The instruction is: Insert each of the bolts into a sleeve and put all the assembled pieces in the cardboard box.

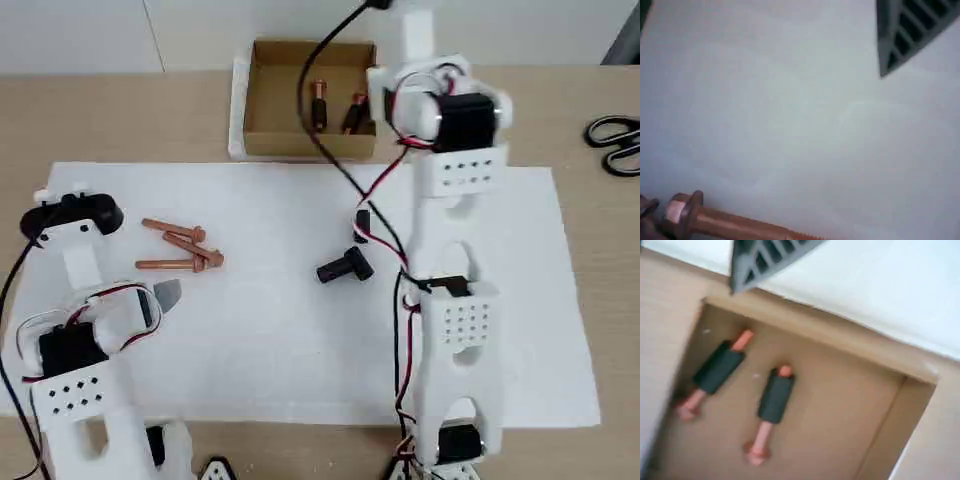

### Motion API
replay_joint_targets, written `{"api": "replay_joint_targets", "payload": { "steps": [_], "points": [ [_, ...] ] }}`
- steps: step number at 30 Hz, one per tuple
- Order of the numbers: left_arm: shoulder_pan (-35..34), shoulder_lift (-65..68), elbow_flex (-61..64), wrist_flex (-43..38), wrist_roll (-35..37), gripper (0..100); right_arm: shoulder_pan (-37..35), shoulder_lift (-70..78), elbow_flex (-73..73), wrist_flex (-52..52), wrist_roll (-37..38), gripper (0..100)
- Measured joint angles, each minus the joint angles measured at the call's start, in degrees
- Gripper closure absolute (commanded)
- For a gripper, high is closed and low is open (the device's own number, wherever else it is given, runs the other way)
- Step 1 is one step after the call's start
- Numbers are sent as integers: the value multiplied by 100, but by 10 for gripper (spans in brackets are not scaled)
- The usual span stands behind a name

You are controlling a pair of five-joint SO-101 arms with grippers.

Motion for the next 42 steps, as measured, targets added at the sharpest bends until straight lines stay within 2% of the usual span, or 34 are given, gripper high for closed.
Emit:
{"api": "replay_joint_targets", "payload": {
  "steps": [8,11,22,26,29,42],
  "points": [
    [0,0,0,0,0,701,-26,-1055,-9,62,0,881],
    [0,0,0,0,0,701,-44,-1468,404,79,0,881],
    [0,0,26,0,0,701,-35,-3332,5319,-132,0,876],
    [0,0,26,0,0,701,-9,-3332,6673,-510,0,876],
    [0,0,26,0,0,701,-35,-3121,7130,-668,0,880],
    [0,0,114,0,0,701,-141,-1723,7200,-1468,-378,881]
  ]
}}
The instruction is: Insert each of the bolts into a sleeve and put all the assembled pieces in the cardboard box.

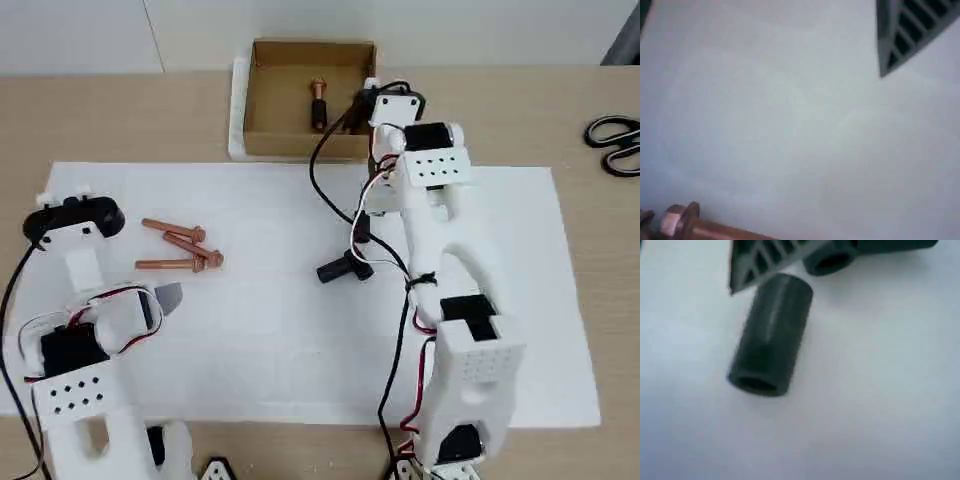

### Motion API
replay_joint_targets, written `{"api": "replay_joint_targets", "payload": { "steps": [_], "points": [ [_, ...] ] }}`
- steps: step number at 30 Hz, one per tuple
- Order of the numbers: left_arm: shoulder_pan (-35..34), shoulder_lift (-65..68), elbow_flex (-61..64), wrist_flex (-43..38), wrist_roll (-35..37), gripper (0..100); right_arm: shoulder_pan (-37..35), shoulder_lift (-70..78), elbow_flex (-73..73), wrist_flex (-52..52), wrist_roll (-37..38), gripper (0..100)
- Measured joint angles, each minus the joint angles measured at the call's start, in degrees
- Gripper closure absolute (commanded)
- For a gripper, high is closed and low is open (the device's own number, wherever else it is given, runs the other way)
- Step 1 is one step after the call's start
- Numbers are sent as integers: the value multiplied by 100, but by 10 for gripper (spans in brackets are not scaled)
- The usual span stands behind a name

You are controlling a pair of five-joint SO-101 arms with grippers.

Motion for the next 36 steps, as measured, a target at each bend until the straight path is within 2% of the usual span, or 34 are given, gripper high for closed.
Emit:
{"api": "replay_joint_targets", "payload": {
  "steps": [8,36],
  "points": [
    [0,0,0,0,0,701,-589,53,18,-299,-26,881],
    [0,0,0,0,0,701,-563,1125,-44,-571,-202,901]
  ]
}}
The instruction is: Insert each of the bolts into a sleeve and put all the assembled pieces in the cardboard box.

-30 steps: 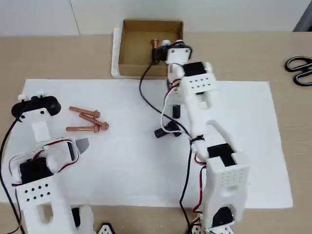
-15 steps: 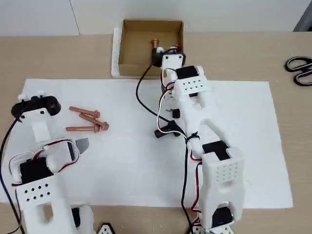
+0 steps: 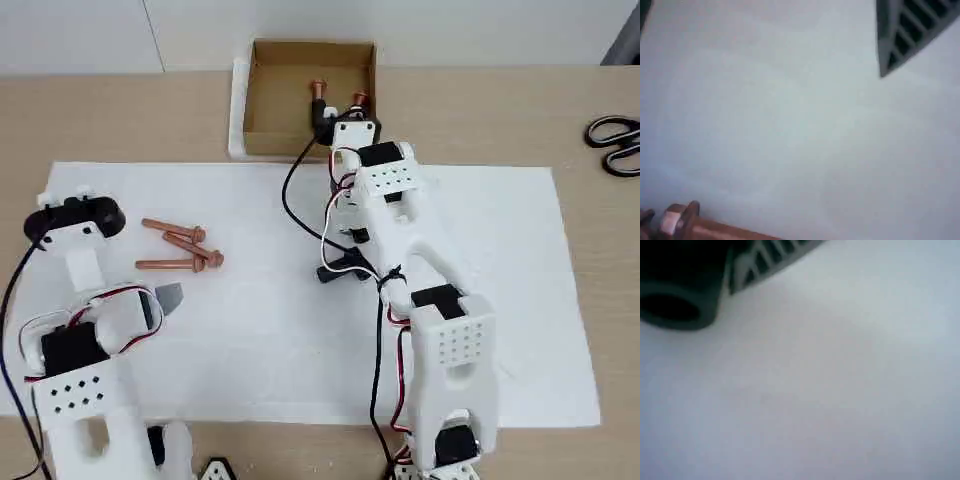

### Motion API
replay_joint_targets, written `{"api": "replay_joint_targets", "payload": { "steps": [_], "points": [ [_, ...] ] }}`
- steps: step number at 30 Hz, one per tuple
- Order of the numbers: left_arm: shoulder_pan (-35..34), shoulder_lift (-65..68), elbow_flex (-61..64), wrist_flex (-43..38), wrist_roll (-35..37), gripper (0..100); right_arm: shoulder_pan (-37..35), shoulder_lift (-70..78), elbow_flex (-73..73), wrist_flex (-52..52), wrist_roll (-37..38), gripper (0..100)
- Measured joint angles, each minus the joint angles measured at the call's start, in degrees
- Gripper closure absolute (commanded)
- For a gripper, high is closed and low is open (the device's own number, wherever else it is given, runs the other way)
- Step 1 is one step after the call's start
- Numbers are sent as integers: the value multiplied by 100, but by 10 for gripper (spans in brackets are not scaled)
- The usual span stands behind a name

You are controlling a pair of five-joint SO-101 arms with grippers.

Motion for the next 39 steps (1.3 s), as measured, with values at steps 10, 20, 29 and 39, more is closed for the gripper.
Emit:
{"api": "replay_joint_targets", "payload": {
  "steps": [10,20,29,39],
  "points": [
    [0,0,0,0,0,701,158,53,-378,308,53,995],
    [0,18,-800,484,-88,701,721,-712,-1582,1908,1090,995],
    [0,2338,-3103,1723,-738,701,1662,-1644,-1530,2022,1240,995],
    [53,4853,-4677,2163,-4229,703,1925,-2409,-844,2022,1240,995]
  ]
}}
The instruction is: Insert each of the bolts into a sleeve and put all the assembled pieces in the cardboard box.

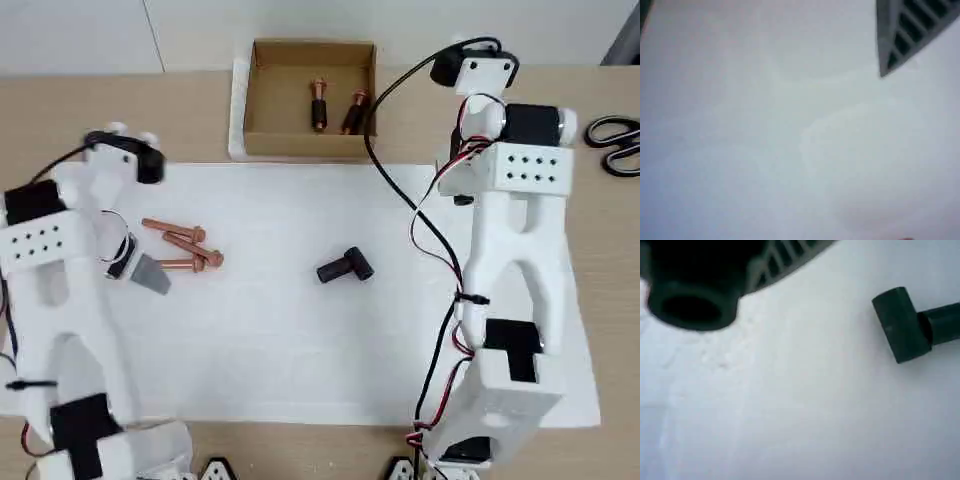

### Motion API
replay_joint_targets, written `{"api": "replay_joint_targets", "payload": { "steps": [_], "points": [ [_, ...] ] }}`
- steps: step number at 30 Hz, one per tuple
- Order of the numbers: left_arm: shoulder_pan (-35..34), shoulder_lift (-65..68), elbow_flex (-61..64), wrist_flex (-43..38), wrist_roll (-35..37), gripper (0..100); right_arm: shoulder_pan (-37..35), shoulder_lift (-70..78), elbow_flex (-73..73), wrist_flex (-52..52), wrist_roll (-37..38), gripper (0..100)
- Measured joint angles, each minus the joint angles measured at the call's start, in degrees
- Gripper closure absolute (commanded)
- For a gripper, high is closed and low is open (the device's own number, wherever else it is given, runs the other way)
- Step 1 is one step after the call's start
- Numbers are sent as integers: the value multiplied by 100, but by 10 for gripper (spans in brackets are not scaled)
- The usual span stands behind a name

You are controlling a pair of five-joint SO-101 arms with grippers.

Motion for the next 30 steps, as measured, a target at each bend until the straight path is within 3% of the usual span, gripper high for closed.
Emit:
{"api": "replay_joint_targets", "payload": {
  "steps": [3,7,12,18,26,30],
  "points": [
    [246,255,-9,-26,-1073,732,0,-26,26,0,0,995],
    [712,554,-9,-598,-1644,795,0,-26,26,0,0,995],
    [1002,1169,-9,-1723,-1723,832,0,-26,26,0,0,995],
    [1011,1749,-9,-2435,-1732,857,0,-26,26,0,0,995],
    [1011,1873,-9,-2453,-1793,855,0,-26,26,0,0,995],
    [1011,1873,-9,-2057,-2268,855,0,-26,26,0,0,995]
  ]
}}
